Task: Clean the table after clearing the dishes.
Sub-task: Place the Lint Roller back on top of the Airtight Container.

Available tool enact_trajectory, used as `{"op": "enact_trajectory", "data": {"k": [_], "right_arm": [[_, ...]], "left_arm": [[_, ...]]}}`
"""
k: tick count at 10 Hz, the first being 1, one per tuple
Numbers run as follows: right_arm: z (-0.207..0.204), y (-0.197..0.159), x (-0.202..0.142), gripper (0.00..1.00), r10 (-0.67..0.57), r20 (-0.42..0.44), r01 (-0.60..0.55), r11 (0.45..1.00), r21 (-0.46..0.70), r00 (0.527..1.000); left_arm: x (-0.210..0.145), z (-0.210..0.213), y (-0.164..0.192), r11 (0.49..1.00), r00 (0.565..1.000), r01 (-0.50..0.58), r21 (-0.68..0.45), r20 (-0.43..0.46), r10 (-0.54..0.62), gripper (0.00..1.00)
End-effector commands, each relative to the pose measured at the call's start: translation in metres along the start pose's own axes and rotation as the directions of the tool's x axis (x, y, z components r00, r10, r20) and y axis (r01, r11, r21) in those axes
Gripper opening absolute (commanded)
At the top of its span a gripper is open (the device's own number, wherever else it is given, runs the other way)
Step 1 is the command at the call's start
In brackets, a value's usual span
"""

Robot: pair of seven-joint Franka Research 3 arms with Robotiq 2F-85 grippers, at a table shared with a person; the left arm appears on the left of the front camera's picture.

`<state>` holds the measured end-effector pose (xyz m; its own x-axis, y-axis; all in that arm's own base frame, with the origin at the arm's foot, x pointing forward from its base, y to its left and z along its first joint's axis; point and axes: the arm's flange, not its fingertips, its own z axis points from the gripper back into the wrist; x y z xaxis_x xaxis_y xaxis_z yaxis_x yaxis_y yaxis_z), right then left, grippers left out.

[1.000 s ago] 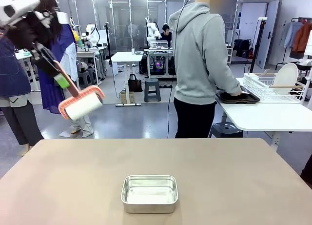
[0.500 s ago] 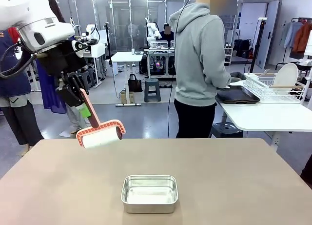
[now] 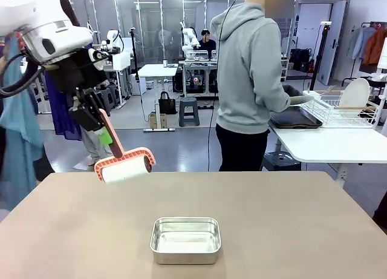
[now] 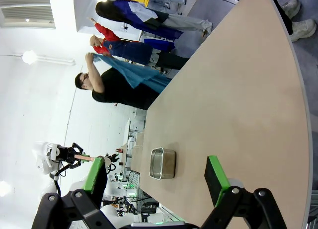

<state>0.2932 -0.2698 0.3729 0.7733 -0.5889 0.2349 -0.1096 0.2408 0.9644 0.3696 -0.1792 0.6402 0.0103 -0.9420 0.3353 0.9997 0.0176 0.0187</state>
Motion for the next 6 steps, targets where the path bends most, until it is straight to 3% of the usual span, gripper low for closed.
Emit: {"op": "enact_trajectory", "data": {"k": [1, 4, 6], "right_arm": [[0.0, 0.003, 0.0, 1.0, 0.006, 0.008, -0.006, 1.0, 0.007, 1.0], [0.0, 0.003, 0.0, 1.0, 0.006, 0.008, -0.006, 1.0, 0.007, 1.0], [0.0, 0.003, 0.0, 1.0, 0.006, 0.008, -0.006, 1.0, 0.007, 1.0]], "left_arm": [[0.048, -0.02, 0.004, 0.999, 0.999, 0.041, -0.032, -0.019, -0.042, 0.2], [0.099, -0.075, 0.023, 0.996, 0.985, -0.025, -0.088, -0.171, 0.009, 0.2], [0.119, -0.114, 0.048, 0.992, 0.978, -0.09, -0.093, -0.195, 0.071, 0.2]]}}
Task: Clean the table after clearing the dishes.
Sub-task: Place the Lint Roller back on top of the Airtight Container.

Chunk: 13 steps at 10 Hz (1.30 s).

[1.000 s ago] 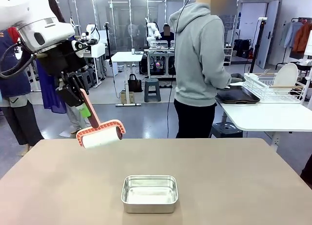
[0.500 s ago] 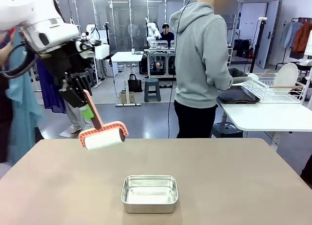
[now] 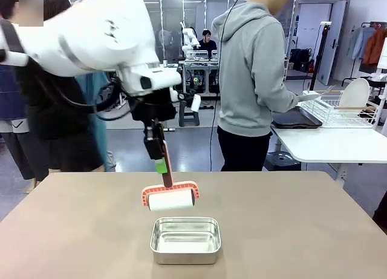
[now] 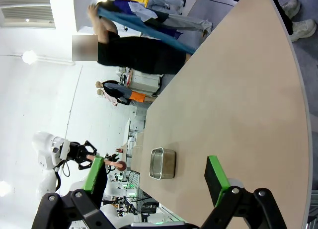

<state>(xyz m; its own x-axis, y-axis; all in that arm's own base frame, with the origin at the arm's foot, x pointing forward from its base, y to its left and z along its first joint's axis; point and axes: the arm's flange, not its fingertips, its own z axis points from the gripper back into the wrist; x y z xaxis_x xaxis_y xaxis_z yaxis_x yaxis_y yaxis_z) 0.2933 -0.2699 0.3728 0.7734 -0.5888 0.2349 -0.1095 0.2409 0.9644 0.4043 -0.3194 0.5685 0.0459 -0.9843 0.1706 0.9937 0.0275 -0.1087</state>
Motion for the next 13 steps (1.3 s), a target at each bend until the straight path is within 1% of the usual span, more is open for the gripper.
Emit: {"op": "enact_trajectory", "data": {"k": [1, 2, 3, 5, 6, 9, 10, 12, 13], "right_arm": [[0.0, 0.003, 0.0, 1.0, 0.006, 0.008, -0.006, 1.0, 0.007, 1.0], [0.0, 0.003, 0.0, 1.0, 0.006, 0.008, -0.006, 1.0, 0.007, 1.0], [0.0, 0.003, 0.0, 1.0, 0.006, 0.008, -0.006, 1.0, 0.007, 1.0], [0.0, 0.003, 0.0, 1.0, 0.006, 0.008, -0.006, 1.0, 0.007, 1.0], [0.0, 0.003, 0.0, 1.0, 0.006, 0.008, -0.006, 1.0, 0.007, 1.0], [0.0, 0.003, 0.0, 1.0, 0.006, 0.008, -0.006, 1.0, 0.007, 1.0], [0.0, 0.003, 0.0, 1.0, 0.006, 0.008, -0.006, 1.0, 0.007, 1.0], [0.0, 0.003, 0.0, 1.0, 0.006, 0.008, -0.006, 1.0, 0.007, 1.0], [0.0, 0.003, 0.0, 1.0, 0.006, 0.008, -0.006, 1.0, 0.007, 1.0]], "left_arm": [[0.024, -0.009, 0.028, 1.0, 0.999, -0.027, 0.002, -0.041, 0.027, 0.2], [0.032, -0.024, 0.04, 1.0, 0.999, -0.005, -0.016, -0.036, 0.004, 0.2], [0.04, -0.04, 0.049, 1.0, 0.999, 0.007, -0.005, -0.042, -0.007, 0.2], [0.046, -0.072, 0.066, 1.0, 0.995, 0.01, -0.004, -0.098, -0.01, 0.2], [0.047, -0.082, 0.072, 1.0, 0.995, 0.002, -0.025, -0.101, -0.005, 0.2], [0.052, -0.111, 0.095, 0.998, 0.988, -0.008, -0.055, -0.152, -0.001, 0.2], [0.054, -0.12, 0.103, 0.996, 0.988, -0.003, -0.093, -0.154, -0.011, 0.2], [0.057, -0.141, 0.115, 0.991, 0.976, -0.026, -0.129, -0.216, -0.003, 0.2], [0.059, -0.144, 0.117, 0.991, 0.977, -0.027, -0.132, -0.214, -0.002, 0.2]]}}
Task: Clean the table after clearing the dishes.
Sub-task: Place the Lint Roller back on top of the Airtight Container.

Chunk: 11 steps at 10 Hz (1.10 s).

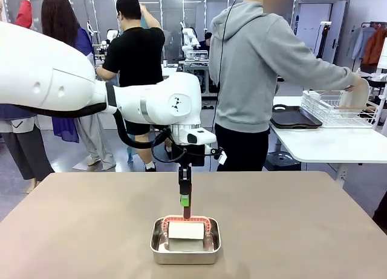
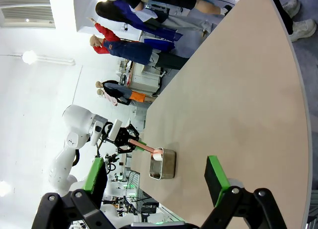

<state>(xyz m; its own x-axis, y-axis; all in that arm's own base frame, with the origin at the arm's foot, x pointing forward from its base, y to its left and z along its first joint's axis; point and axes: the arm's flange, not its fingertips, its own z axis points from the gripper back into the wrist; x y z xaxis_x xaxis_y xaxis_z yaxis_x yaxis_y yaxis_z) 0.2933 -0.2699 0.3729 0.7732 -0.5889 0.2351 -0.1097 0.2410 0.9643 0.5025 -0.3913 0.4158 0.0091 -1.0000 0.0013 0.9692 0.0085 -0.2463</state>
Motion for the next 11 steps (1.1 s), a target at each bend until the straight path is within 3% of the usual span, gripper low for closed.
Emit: {"op": "enact_trajectory", "data": {"k": [1, 3, 4, 5, 6, 7, 8, 11], "right_arm": [[0.0, 0.003, 0.0, 1.0, 0.006, 0.008, -0.006, 1.0, 0.007, 1.0], [0.0, 0.003, 0.0, 1.0, 0.006, 0.008, -0.006, 1.0, 0.007, 1.0], [0.0, 0.003, 0.0, 1.0, 0.006, 0.008, -0.006, 1.0, 0.007, 1.0], [0.0, 0.003, 0.0, 1.0, 0.006, 0.008, -0.006, 1.0, 0.007, 1.0], [0.0, 0.003, 0.0, 1.0, 0.006, 0.008, -0.006, 1.0, 0.007, 1.0], [0.0, 0.003, 0.0, 1.0, 0.006, 0.008, -0.006, 1.0, 0.007, 1.0], [0.0, 0.003, 0.0, 1.0, 0.006, 0.008, -0.006, 1.0, 0.007, 1.0], [0.0, 0.003, 0.0, 1.0, 0.006, 0.008, -0.006, 1.0, 0.007, 1.0]], "left_arm": [[0.007, 0.008, 0.007, 1.0, 0.999, -0.025, 0.002, -0.034, 0.025, 0.2], [0.007, 0.006, 0.01, 1.0, 1.0, -0.015, -0.011, -0.023, 0.015, 0.2], [0.006, 0.007, 0.01, 1.0, 1.0, -0.009, -0.011, -0.011, 0.009, 0.63], [0.003, 0.006, 0.01, 1.0, 1.0, -0.009, -0.013, -0.007, 0.009, 0.63], [-0.001, 0.005, 0.012, 1.0, 1.0, -0.015, -0.016, 0.005, 0.015, 1.0], [-0.005, 0.006, 0.012, 1.0, 1.0, -0.019, -0.016, 0.012, 0.019, 0.64], [-0.008, 0.007, 0.013, 1.0, 1.0, -0.017, -0.019, 0.017, 0.017, 1.0], [-0.015, 0.01, 0.013, 1.0, 1.0, -0.008, -0.02, 0.029, 0.009, 1.0]]}}
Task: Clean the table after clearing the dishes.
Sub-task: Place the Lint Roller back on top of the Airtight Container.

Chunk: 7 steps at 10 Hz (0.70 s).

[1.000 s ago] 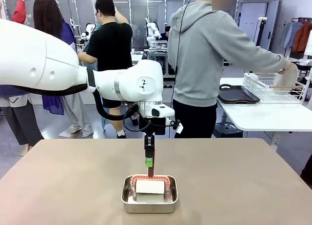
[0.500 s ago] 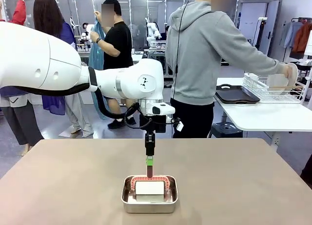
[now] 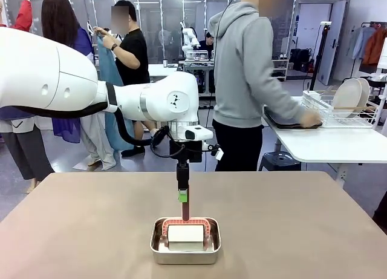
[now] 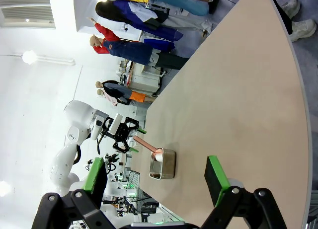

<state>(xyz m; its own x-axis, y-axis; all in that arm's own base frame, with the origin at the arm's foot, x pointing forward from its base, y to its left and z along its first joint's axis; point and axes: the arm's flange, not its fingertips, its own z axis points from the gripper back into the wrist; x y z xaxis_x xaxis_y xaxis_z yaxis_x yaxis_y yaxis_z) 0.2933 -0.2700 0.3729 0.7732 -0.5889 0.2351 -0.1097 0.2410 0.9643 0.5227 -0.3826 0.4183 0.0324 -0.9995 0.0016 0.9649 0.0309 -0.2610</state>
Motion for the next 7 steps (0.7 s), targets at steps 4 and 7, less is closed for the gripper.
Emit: {"op": "enact_trajectory", "data": {"k": [4, 7], "right_arm": [[0.0, 0.003, 0.0, 1.0, 0.006, 0.008, -0.006, 1.0, 0.007, 1.0], [0.0, 0.003, 0.0, 1.0, 0.006, 0.008, -0.006, 1.0, 0.007, 1.0]], "left_arm": [[-0.001, 0.001, 0.0, 1.0, 1.0, 0.003, 0.0, 0.004, -0.003, 1.0], [-0.001, 0.001, 0.0, 1.0, 1.0, 0.003, 0.0, 0.004, -0.003, 1.0]]}}
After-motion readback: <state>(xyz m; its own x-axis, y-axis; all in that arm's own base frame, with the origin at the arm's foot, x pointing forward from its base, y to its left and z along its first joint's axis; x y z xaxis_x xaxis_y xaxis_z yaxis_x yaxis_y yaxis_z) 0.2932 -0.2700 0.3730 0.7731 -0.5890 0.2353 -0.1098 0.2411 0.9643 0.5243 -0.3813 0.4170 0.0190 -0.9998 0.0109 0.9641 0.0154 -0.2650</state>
